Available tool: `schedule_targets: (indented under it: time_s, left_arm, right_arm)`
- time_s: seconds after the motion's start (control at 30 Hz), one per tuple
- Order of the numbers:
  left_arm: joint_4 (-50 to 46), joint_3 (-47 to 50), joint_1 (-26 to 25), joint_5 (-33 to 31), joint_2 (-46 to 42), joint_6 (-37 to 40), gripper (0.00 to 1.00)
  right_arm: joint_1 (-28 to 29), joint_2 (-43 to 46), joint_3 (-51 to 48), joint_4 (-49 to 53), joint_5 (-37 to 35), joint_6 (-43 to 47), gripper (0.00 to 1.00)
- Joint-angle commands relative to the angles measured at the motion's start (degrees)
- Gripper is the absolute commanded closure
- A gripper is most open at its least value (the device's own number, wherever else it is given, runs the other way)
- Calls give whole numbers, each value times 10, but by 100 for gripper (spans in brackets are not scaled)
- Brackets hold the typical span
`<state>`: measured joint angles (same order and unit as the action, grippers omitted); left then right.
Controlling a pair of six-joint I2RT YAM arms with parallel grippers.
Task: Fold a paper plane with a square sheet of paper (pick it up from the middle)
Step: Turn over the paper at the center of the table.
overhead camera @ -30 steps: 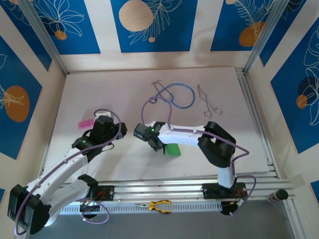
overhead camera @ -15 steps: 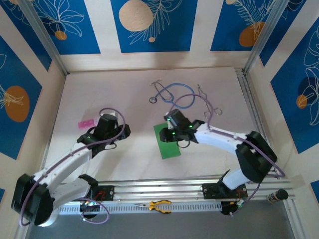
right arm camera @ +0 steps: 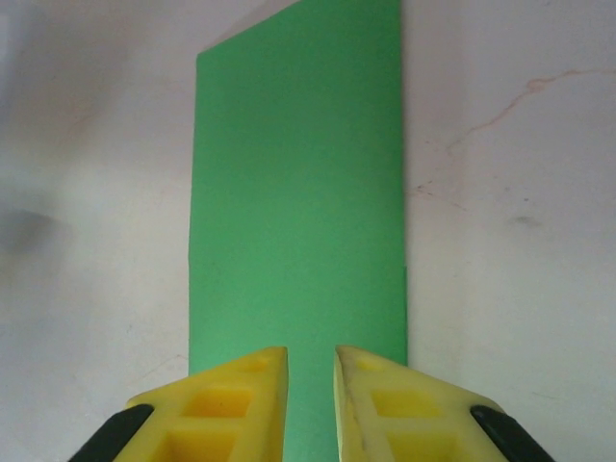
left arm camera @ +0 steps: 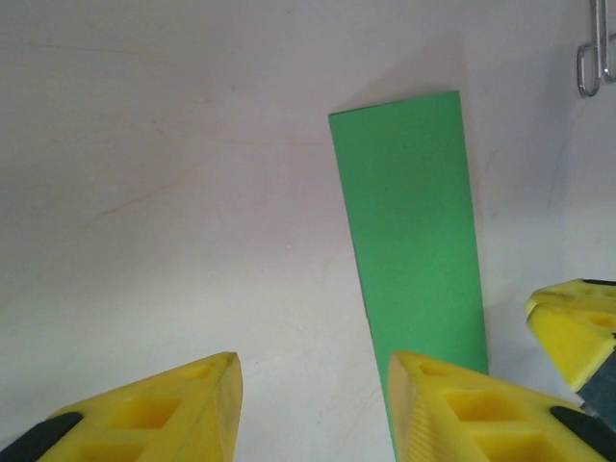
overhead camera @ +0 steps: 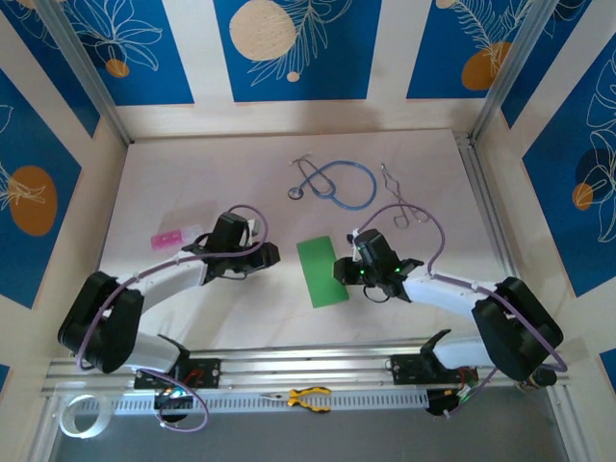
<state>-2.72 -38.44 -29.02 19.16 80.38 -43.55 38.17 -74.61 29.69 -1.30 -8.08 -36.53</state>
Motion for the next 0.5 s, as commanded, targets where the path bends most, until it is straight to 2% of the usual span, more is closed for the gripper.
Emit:
schedule_targets:
  time_s: [0.0,0.1,0.13,0.27,0.47]
  left_arm:
    - [28,-15,-8,29,11,-17,56]
    - [25,-16,-12,29,19,-16,56]
    - [25,-16,-12,29,21,-16,56]
    - [29,-16,-15,31,32,-17,56]
    - [37,-18,-19,40,46,-23,56]
  right_arm:
    - [53,12,3,-9,-151,9,77]
    - [102,12,19,27,-290,28,74]
    - [103,14,27,45,-300,39,74]
    - [104,11,30,28,-267,111,73]
    - [118,-12,10,-10,-204,121,74]
